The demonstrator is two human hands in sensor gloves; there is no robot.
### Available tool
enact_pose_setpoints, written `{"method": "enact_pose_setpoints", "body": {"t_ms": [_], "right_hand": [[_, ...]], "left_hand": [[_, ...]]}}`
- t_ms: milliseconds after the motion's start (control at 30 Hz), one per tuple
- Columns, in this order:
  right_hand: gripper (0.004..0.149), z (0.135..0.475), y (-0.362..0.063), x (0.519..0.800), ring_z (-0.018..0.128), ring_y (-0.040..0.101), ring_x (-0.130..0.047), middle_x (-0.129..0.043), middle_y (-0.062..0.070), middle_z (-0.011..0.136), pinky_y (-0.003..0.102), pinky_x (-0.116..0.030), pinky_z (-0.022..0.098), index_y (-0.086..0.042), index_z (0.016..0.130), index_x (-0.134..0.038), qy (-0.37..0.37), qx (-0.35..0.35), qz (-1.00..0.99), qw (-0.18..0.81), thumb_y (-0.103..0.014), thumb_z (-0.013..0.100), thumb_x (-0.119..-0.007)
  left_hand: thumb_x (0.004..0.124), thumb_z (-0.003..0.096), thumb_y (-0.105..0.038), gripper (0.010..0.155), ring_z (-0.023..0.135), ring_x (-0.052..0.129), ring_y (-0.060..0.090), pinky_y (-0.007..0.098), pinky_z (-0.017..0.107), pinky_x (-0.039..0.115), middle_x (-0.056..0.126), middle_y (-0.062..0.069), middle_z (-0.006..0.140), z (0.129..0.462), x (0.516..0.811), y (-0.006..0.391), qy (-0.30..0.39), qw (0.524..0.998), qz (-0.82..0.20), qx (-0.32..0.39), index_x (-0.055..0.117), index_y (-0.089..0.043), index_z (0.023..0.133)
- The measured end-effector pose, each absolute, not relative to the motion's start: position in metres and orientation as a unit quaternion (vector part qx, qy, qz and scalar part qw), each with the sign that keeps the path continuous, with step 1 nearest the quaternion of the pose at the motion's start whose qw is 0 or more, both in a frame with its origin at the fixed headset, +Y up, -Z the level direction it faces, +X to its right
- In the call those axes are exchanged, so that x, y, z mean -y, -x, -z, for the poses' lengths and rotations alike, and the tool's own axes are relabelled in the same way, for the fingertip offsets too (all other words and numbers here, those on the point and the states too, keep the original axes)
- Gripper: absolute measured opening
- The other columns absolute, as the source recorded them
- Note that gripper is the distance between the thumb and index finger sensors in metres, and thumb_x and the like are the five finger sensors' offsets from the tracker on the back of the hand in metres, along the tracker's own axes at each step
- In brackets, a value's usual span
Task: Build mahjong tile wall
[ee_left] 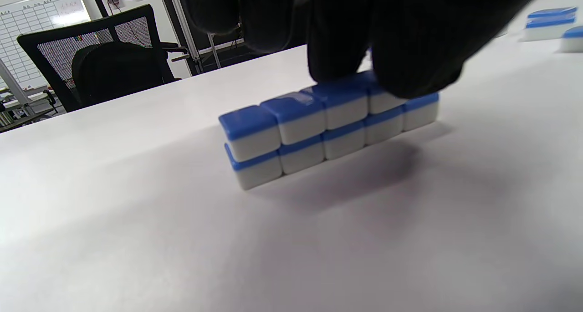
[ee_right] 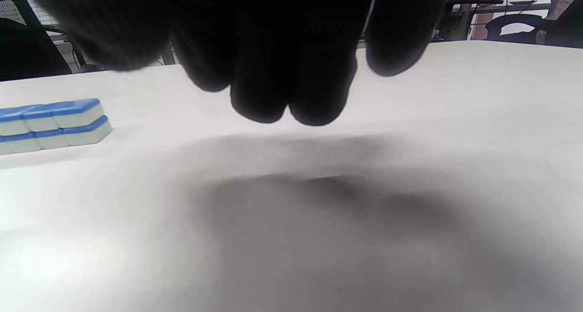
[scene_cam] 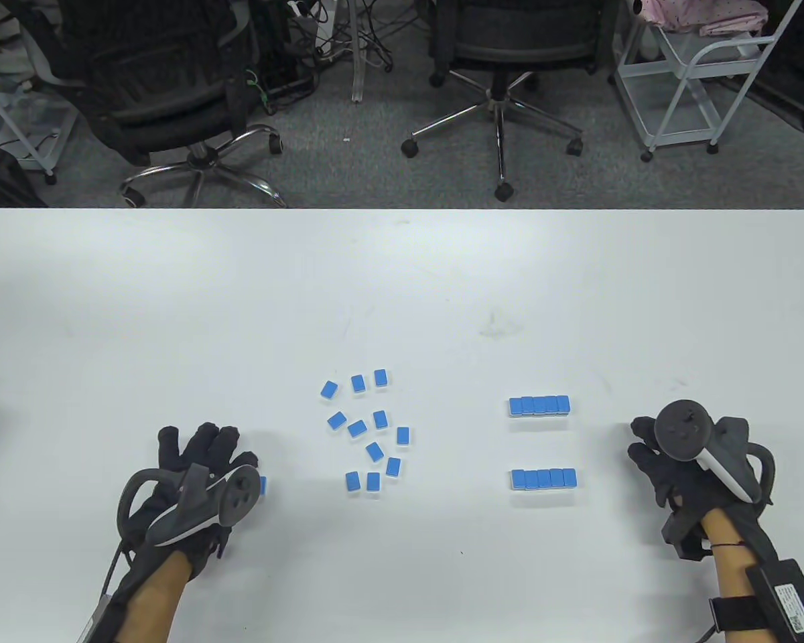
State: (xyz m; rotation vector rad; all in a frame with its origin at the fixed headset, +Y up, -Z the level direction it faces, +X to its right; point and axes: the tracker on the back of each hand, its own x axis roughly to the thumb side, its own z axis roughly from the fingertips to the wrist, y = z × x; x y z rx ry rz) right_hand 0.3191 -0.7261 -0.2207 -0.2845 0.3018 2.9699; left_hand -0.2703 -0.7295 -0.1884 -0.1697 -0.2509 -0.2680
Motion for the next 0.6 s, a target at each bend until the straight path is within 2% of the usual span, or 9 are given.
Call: {"method": "enact_pose_setpoints", "body": {"t_ms": [333,600], "right_hand": [[0.055,0.221,-0.319,0.726,0.082,0.027,-0.089,-0.089,-0.001,0.089,0.057,-0.063,0.072,-0.03,0.087,-0.075,0.094,-0.1,-0.988,0.072,-0.05,0.036,-0.075],[0.055,0.221,-0.322,0.724,0.082,0.027,-0.089,-0.089,-0.001,0.089,0.057,-0.063,0.072,-0.03,0.087,-0.075,0.095,-0.096,-0.988,0.075,-0.05,0.036,-0.075]], "left_hand": [[0.08,0.0452,-0.056,0.061,0.111,0.042,0.031,0.072,0.077,0.024,0.049,-0.002,0.118,0.189,0.732,0.269,0.087,0.98,0.122,0.128,0.067,-0.039,0.103],[0.078,0.047,-0.054,0.06,0.111,0.044,0.032,0.07,0.079,0.028,0.057,-0.002,0.116,0.19,0.702,0.269,0.024,0.992,0.045,0.116,0.066,-0.039,0.103]]}}
